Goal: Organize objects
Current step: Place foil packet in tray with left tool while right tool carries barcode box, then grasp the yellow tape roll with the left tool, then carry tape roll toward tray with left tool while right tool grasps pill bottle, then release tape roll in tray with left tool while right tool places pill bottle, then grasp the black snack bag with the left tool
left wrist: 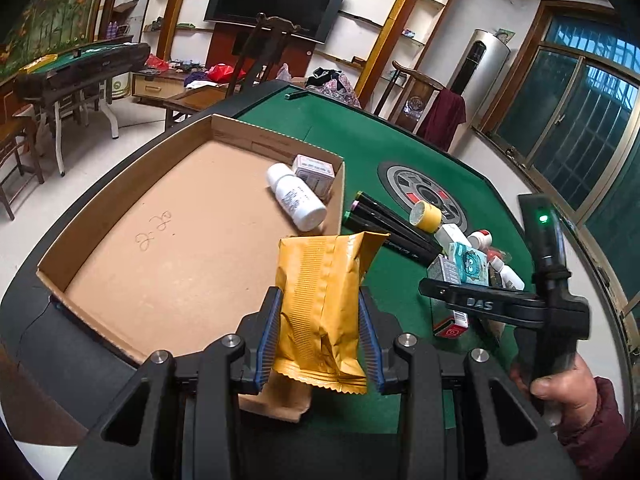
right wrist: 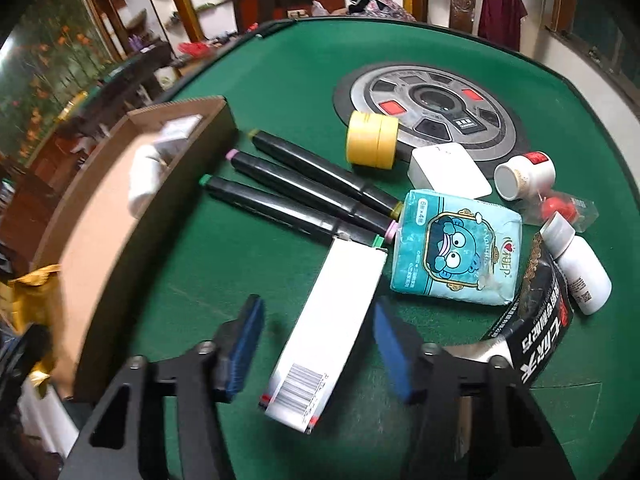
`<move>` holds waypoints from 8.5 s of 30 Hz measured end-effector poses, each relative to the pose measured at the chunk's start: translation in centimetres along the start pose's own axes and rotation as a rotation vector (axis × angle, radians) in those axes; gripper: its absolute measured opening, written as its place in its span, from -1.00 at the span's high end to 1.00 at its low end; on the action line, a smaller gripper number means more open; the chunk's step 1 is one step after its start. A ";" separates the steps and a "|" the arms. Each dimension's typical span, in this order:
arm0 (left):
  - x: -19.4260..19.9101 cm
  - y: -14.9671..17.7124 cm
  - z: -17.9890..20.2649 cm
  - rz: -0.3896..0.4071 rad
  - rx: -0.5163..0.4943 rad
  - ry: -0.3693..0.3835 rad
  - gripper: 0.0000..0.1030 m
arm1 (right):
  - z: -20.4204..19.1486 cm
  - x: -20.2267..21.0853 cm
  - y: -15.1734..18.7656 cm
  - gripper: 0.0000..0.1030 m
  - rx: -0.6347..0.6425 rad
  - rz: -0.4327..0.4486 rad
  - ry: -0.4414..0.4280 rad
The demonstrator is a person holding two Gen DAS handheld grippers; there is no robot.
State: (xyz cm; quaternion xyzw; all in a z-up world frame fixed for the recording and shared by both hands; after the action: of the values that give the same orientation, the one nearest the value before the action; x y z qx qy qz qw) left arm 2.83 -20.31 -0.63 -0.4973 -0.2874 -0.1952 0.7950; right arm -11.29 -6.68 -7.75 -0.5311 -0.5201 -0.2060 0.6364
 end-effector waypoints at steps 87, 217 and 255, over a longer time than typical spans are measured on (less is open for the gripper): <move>-17.8 -4.8 9.9 -0.190 -0.216 -0.452 -0.70 | 20.4 8.1 -5.0 -0.84 -0.312 0.409 -0.050; -5.3 -11.7 -12.4 -0.024 0.041 -0.299 -0.49 | -17.3 -2.0 -6.2 0.24 0.121 -0.093 -0.353; -13.7 3.5 24.8 -0.135 -0.787 0.038 -0.71 | 29.0 6.6 -3.7 -1.00 -0.589 0.300 -0.169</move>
State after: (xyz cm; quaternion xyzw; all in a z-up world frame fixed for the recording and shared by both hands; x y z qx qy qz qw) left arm -12.01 3.88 -3.50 -0.7402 -0.2080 -0.3515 0.5341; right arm -24.70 19.73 -3.23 -0.7778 -0.4052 -0.2068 0.4338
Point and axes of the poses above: each gripper's, at about its wrist camera, not at the fingertips, and x roughly against the way its jaws point, z to its right, y to its underside, the point moved 10 cm from there along -x, roughly the way its jaws point
